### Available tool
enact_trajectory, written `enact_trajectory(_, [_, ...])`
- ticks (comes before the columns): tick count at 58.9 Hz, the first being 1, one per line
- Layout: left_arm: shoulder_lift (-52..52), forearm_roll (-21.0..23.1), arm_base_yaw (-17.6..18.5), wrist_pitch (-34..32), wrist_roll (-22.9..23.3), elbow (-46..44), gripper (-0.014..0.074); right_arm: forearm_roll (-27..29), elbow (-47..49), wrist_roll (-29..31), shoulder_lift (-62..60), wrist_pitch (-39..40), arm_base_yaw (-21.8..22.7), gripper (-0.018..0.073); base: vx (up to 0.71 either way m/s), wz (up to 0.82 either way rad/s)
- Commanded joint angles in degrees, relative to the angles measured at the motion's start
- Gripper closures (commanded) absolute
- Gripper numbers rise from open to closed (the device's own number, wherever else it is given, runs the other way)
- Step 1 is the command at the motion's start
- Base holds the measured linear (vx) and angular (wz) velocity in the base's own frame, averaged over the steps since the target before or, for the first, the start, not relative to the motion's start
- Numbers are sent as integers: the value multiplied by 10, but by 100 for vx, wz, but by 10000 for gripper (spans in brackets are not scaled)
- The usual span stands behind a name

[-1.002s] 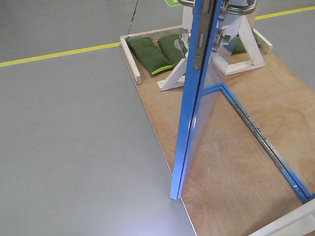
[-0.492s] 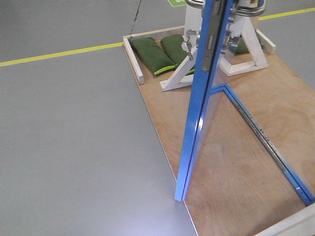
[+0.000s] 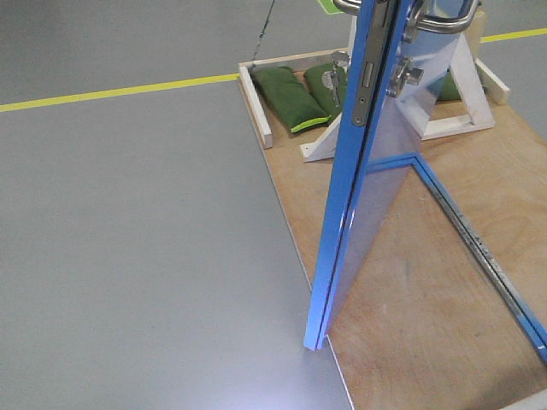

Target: Move to blue door and open it

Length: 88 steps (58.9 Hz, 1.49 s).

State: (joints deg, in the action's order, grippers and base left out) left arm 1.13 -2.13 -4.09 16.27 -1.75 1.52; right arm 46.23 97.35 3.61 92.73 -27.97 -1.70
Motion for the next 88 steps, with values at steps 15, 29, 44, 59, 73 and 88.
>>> enact_trajectory(15, [3, 4, -1, -49, 1, 1, 526, 23, 19, 3, -21, 16, -7, 557, 3, 13])
enact_trajectory(29, [3, 4, -1, -49, 1, 1, 526, 23, 19, 3, -21, 16, -7, 557, 3, 9])
enact_trajectory(44, [3, 4, -1, -49, 1, 1, 526, 23, 19, 3, -21, 16, -7, 557, 5, 13])
enact_trajectory(59, [3, 4, -1, -49, 1, 1, 526, 23, 19, 3, -21, 16, -7, 557, 7, 15])
enact_trajectory(73, [3, 4, -1, -49, 1, 1, 526, 23, 19, 3, -21, 16, -7, 557, 7, 13])
enact_trajectory(88, [3, 4, -1, -49, 1, 1, 526, 23, 19, 3, -21, 15, -7, 557, 8, 11])
